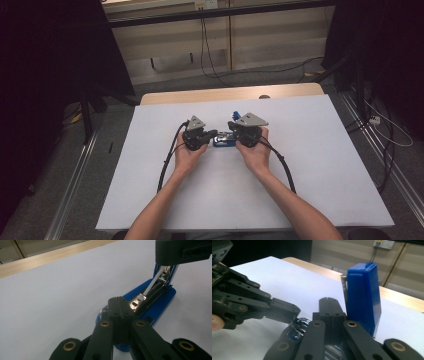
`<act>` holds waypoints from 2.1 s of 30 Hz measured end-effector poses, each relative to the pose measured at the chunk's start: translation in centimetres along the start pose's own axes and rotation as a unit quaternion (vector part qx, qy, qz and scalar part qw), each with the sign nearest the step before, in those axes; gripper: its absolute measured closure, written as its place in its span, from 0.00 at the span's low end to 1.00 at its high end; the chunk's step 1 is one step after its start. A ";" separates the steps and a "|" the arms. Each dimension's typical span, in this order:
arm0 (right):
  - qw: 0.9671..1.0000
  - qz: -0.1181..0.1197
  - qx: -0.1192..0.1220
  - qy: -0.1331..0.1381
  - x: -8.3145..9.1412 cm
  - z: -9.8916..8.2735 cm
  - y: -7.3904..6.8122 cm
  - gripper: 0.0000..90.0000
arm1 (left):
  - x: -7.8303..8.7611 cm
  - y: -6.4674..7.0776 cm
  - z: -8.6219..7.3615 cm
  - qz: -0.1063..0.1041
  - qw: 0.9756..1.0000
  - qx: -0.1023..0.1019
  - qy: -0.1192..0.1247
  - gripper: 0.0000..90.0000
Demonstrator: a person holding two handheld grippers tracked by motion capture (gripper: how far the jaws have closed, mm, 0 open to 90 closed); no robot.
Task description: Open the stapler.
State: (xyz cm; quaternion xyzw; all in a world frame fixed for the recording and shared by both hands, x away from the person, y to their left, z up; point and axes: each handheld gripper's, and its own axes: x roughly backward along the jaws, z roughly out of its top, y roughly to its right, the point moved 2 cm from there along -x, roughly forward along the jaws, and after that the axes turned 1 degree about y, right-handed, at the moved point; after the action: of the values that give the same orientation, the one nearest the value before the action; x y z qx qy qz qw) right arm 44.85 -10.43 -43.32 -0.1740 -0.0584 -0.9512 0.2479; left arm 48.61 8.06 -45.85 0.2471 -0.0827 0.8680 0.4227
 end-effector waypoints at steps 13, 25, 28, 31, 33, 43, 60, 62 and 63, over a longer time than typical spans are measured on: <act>1.000 -0.017 -0.013 0.006 0.6 -0.3 0.7 1.00 | 0.0 0.0 0.0 -0.001 1.000 0.002 0.003 1.00; 0.999 -0.031 -0.023 0.021 1.3 -0.3 1.4 1.00 | 0.0 0.0 -0.1 -0.001 1.000 0.003 0.005 1.00; 0.999 -0.031 -0.029 0.023 1.5 -0.3 1.8 1.00 | 0.0 0.0 -0.1 -0.002 1.000 0.002 0.005 1.00; 0.999 -0.032 -0.028 0.023 1.7 -0.4 2.0 1.00 | 0.0 0.0 -0.1 -0.001 1.000 0.001 0.005 1.00; 0.999 -0.032 -0.027 0.021 1.8 -0.4 2.1 1.00 | 0.0 0.0 -0.1 -0.001 1.000 0.001 0.005 1.00; 0.998 -0.045 -0.025 0.025 2.8 -0.2 3.2 1.00 | 0.0 0.0 -0.2 -0.003 1.000 0.002 0.005 1.00; 0.999 -0.038 -0.025 0.020 4.1 -0.6 5.3 1.00 | 0.0 -0.1 -0.2 -0.007 1.000 0.006 0.008 1.00; 0.999 -0.039 -0.022 0.016 4.1 -0.6 5.4 1.00 | 0.0 -0.1 -0.2 -0.007 1.000 0.007 0.007 1.00; 0.999 -0.040 -0.019 0.014 4.2 -0.7 5.5 1.00 | 0.0 -0.1 -0.2 -0.007 1.000 0.007 0.007 1.00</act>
State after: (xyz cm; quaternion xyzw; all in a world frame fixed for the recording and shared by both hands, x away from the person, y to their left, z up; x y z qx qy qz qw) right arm 43.91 -17.20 -42.32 -0.1626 -0.0435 -0.9637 0.2074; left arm 48.61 8.22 -46.01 0.2441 -0.0720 0.8672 0.4280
